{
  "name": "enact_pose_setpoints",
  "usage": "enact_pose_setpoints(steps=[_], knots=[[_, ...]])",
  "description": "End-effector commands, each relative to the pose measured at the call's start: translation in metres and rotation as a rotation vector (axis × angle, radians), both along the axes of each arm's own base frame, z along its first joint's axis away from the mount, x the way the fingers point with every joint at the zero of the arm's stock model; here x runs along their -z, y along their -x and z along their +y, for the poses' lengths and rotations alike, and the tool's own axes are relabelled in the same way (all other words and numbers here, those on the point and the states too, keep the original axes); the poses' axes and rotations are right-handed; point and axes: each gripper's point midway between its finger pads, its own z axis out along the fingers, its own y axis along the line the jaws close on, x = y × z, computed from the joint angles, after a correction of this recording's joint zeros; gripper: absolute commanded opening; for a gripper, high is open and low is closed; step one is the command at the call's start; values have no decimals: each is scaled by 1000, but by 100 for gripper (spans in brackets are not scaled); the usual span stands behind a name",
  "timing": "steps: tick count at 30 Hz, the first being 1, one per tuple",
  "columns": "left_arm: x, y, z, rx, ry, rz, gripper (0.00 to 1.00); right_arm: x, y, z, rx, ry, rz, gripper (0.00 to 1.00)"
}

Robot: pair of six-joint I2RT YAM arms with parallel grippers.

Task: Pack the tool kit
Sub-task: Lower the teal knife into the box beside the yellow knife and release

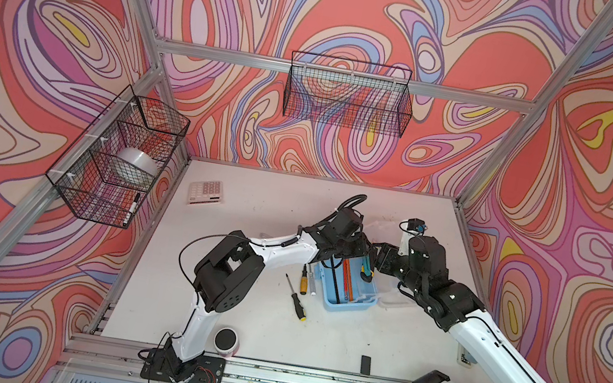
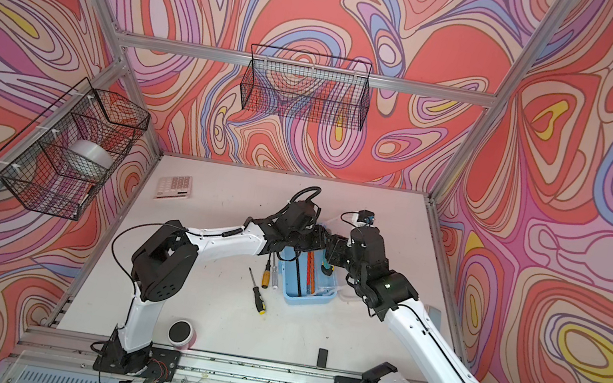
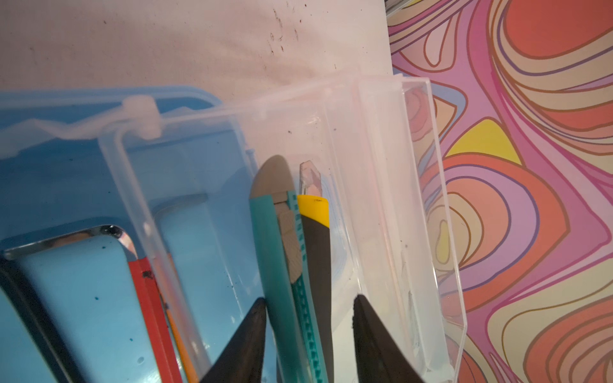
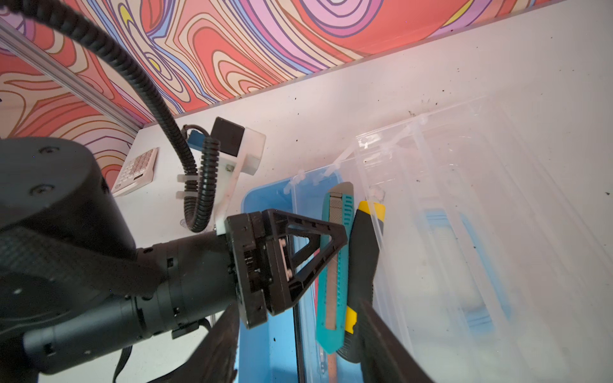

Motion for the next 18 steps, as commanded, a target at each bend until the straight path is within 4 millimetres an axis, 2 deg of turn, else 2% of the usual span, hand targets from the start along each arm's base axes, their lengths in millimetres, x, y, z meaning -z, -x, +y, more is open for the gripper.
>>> enact_pose_setpoints(steps=[1, 9, 14, 18], knots=[[-7, -8, 7, -14, -20, -20, 43, -4, 1, -1, -4, 0, -8, 57], [-9, -8, 16, -18, -29, -25, 40, -5, 1, 0, -12, -6, -7, 57], [-18, -9, 13, 17, -41, -62, 39, -3, -2, 7, -41, -5, 10, 55], [-12, -13, 7, 37, -52, -57, 30, 0, -4, 11, -48, -12, 18, 51]])
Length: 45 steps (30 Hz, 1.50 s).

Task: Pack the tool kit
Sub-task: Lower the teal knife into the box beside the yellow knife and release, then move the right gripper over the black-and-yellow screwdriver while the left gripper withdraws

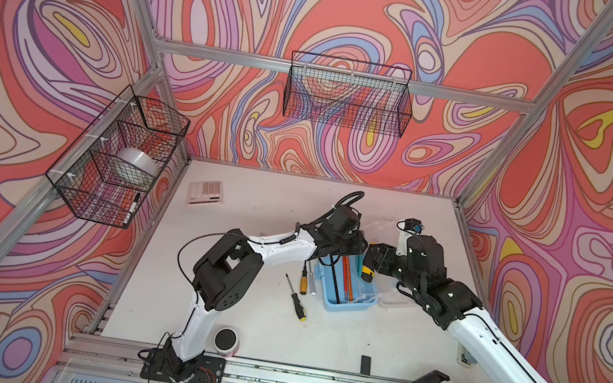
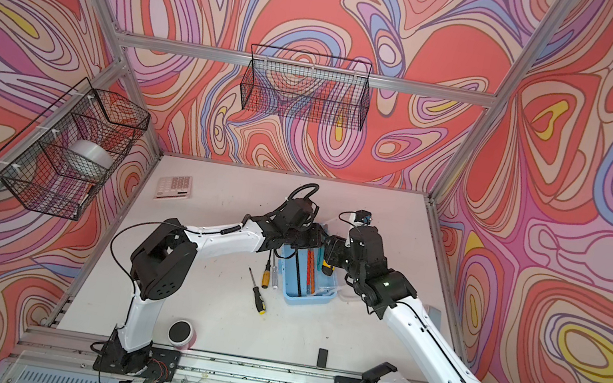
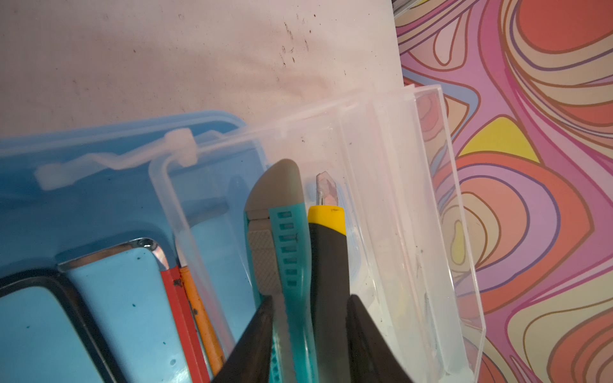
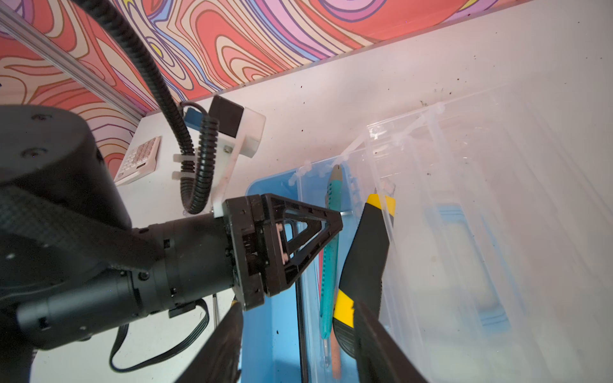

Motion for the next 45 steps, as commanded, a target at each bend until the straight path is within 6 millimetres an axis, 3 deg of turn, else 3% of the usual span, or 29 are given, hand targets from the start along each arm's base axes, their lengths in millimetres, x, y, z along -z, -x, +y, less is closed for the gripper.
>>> enact_pose_setpoints(steps=[1, 6, 15, 22, 27, 30, 33, 35, 41, 45], knots=[[-6, -5, -3, 20, -7, -13, 27, -7, -4, 3, -10, -13, -12, 50], [10, -5, -9, 34, -14, 20, 18, -3, -6, 5, -13, -12, -2, 48], [34, -1, -12, 45, -19, 80, 12, 1, -7, 5, -11, -8, 11, 47], [3, -8, -8, 49, 6, 14, 18, -6, -3, 5, -23, -17, 1, 47], [-38, -18, 3, 62, 26, -89, 38, -12, -3, 7, -43, -6, -1, 46], [-60, -22, 30, 19, -4, -151, 59, -17, 0, 14, -75, -12, 23, 45], [-82, -21, 70, -50, -39, -203, 81, -20, 8, 29, -117, -9, 26, 45], [-75, -19, 107, -126, -99, -199, 97, -20, 18, 48, -166, 22, 39, 45], [-61, 0, 199, -267, -104, -98, 100, 3, 49, 105, -324, 122, 115, 46], [-42, 24, 240, -252, -176, -59, 100, 33, 77, 143, -407, 233, 171, 50]])
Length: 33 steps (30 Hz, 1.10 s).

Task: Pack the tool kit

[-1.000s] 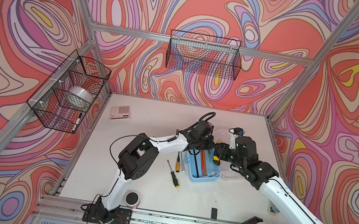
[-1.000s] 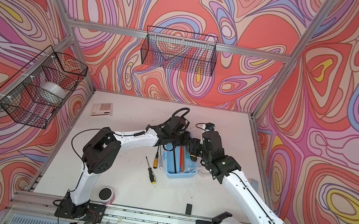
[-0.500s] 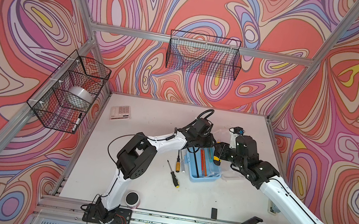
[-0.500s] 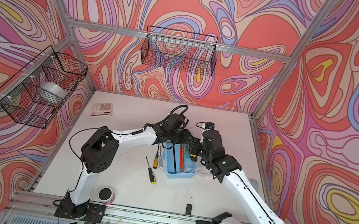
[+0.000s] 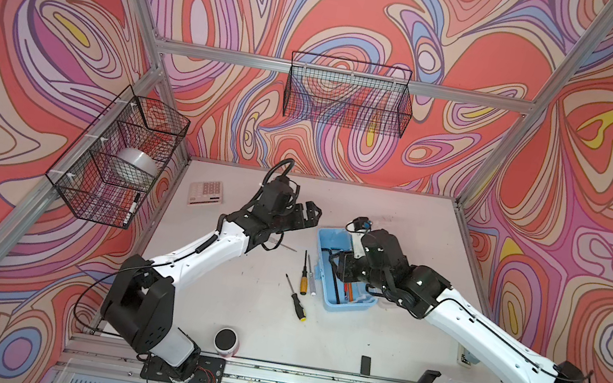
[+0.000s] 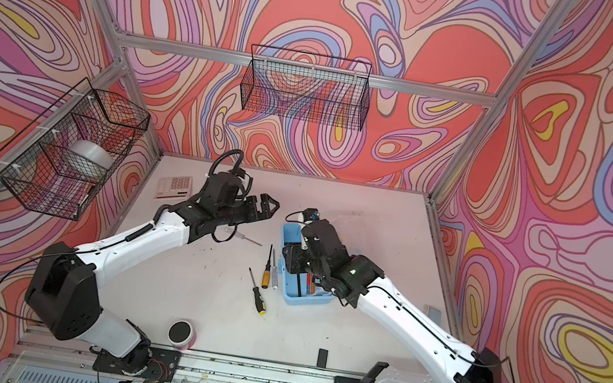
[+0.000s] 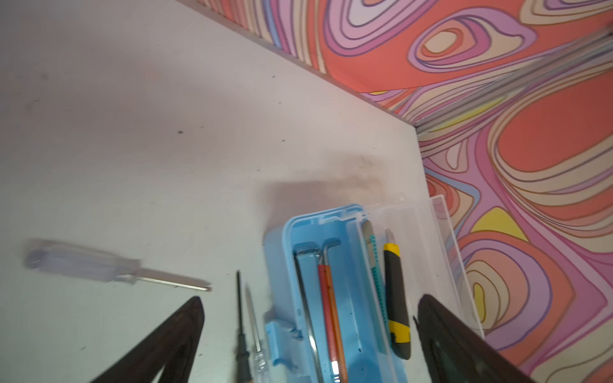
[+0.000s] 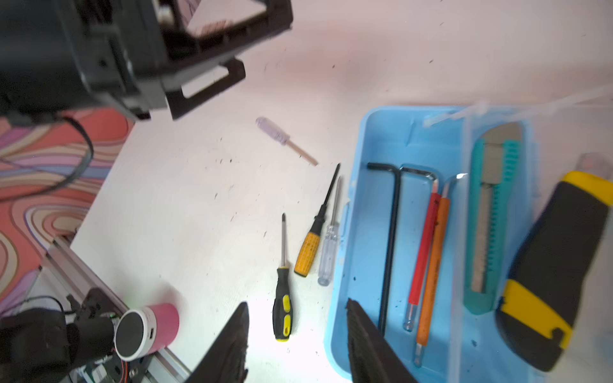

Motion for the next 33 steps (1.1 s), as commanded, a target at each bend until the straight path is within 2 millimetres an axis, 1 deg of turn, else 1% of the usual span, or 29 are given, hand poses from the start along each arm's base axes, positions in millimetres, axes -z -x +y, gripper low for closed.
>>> enact_pose_setpoints(steps=[1, 4, 7, 10, 13, 18, 20, 22, 25, 27, 33], knots=[[32, 38, 26, 32, -126, 96, 100, 29, 20, 16, -34, 133, 42, 50], [44, 61, 54, -12, -239, 139, 100, 61, 34, 33, -67, 194, 100, 49], [52, 81, 72, -29, -304, 160, 98, 84, 42, 45, -88, 214, 155, 50], [61, 97, 86, -60, -327, 165, 97, 105, 46, 49, -90, 248, 196, 49], [69, 107, 94, -84, -330, 169, 97, 123, 46, 49, -87, 283, 215, 51], [80, 110, 94, -91, -308, 172, 97, 144, 46, 54, -94, 322, 257, 55], [86, 110, 92, -97, -285, 183, 96, 147, 46, 56, -88, 327, 271, 55], [92, 110, 87, -90, -254, 189, 96, 159, 47, 55, -83, 350, 291, 54], [98, 109, 82, -86, -222, 201, 96, 166, 48, 57, -90, 354, 307, 51], [101, 107, 80, -79, -211, 209, 96, 171, 49, 58, -93, 368, 317, 48], [104, 103, 78, -81, -193, 214, 95, 184, 50, 57, -94, 402, 343, 46]])
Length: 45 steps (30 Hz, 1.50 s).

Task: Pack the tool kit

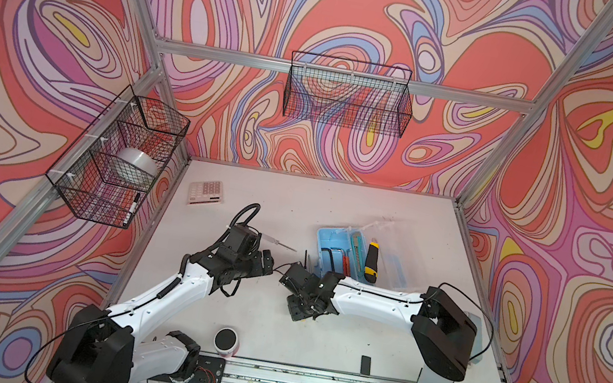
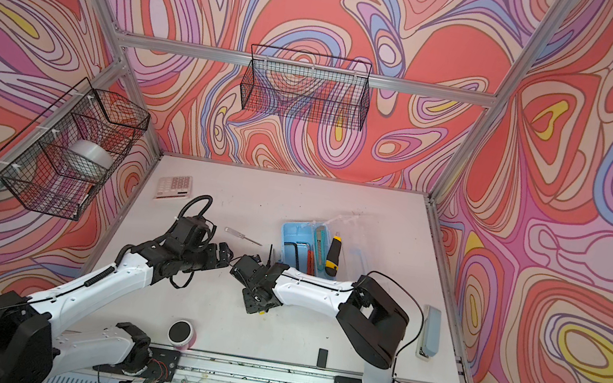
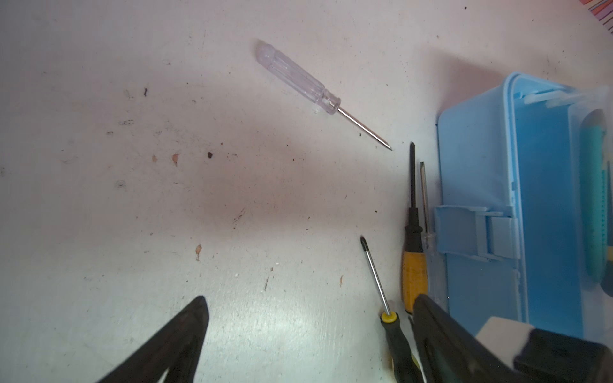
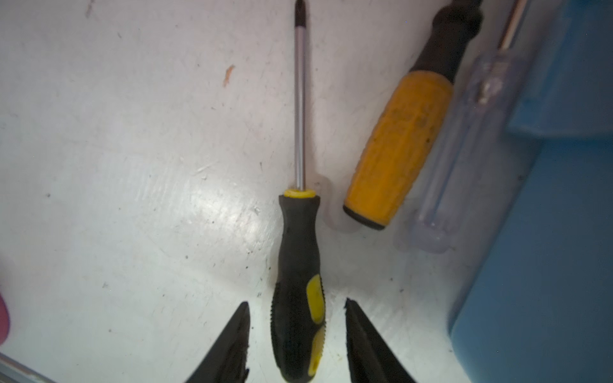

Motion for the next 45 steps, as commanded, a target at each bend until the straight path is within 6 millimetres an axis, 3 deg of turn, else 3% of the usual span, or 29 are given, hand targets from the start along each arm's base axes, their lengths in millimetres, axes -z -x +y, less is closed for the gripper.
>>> enact_pose_setpoints(steps=[1, 9, 21, 24, 27, 29, 35, 39, 41, 45], knots=[[2, -5, -2, -12, 31, -3, 95, 4, 2, 3, -2, 13, 13, 46], [12, -4, -4, -19, 55, 26, 95, 13, 4, 2, -7, 36, 35, 42], [9, -9, -5, -21, 68, -4, 94, 18, 8, -3, 6, 44, 54, 29], [7, -10, -2, -25, 55, -10, 94, 14, 8, -2, 11, 32, 49, 20], [3, -12, 2, -32, 41, -19, 94, 10, 7, -3, 14, 23, 40, 0], [4, -9, 7, -44, 32, -6, 94, 4, 6, -1, 14, 11, 34, 0], [-10, -12, 24, -92, 62, -42, 93, -28, 7, 5, -7, -81, 6, 0], [-24, -14, 34, -115, 61, -78, 93, -73, -1, -1, -9, -153, -59, 0], [-29, -16, 34, -107, 59, -88, 93, -89, -12, -17, 13, -147, -91, 0], [-31, -21, 27, -88, 82, -91, 93, -122, -47, -86, 120, -61, -196, 0]])
